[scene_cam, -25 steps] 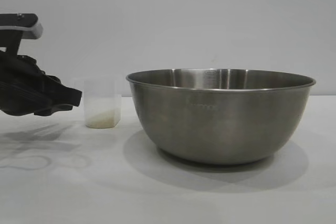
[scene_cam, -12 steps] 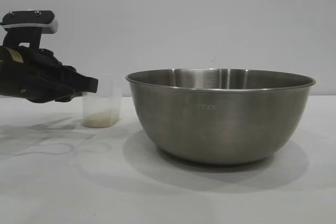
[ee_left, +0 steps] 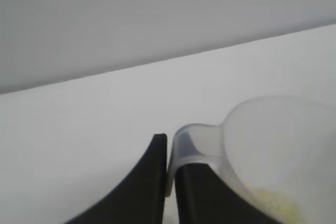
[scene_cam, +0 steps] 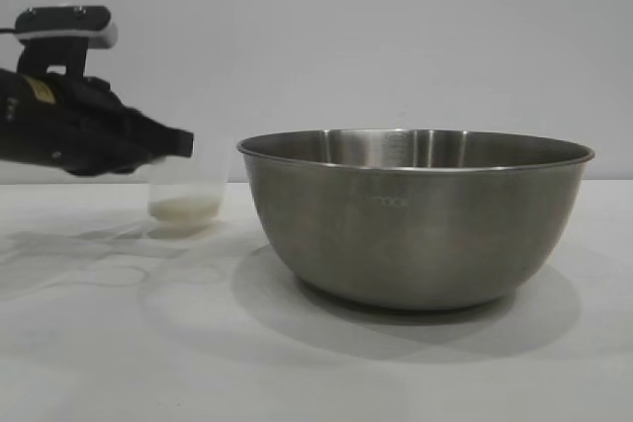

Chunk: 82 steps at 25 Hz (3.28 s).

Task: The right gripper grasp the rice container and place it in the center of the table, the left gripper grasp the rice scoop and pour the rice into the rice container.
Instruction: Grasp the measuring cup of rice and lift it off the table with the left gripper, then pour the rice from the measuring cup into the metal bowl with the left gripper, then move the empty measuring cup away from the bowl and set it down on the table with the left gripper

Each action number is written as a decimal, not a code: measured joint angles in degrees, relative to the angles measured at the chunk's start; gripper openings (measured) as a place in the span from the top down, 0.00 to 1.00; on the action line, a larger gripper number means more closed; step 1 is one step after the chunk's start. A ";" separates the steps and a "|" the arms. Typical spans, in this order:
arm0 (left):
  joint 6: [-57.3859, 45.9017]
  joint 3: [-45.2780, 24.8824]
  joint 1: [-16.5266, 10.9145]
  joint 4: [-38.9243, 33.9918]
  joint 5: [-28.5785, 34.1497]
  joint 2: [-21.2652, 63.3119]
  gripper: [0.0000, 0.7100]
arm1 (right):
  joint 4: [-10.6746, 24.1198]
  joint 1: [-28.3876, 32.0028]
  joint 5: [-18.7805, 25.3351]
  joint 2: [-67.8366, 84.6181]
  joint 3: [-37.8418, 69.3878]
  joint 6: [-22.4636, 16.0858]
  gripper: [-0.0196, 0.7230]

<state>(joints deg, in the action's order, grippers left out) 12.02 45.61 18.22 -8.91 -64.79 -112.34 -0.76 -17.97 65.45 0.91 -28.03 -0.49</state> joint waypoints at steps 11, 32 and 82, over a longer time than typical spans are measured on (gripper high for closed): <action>42.68 5.52 11.31 -8.04 14.22 4.54 1.00 | 0.00 0.00 0.00 0.00 0.00 0.00 0.66; 91.08 7.31 16.57 -21.95 21.62 4.32 1.00 | 0.00 -0.27 0.00 0.00 0.00 0.00 0.66; -7.38 -14.93 -1.45 12.30 -0.01 4.39 1.00 | 0.20 -0.27 0.00 0.00 0.00 -0.21 0.66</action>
<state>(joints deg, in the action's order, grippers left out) 4.64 30.67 16.78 3.39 -64.80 -107.95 -0.56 -18.24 65.45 0.91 -28.03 -0.70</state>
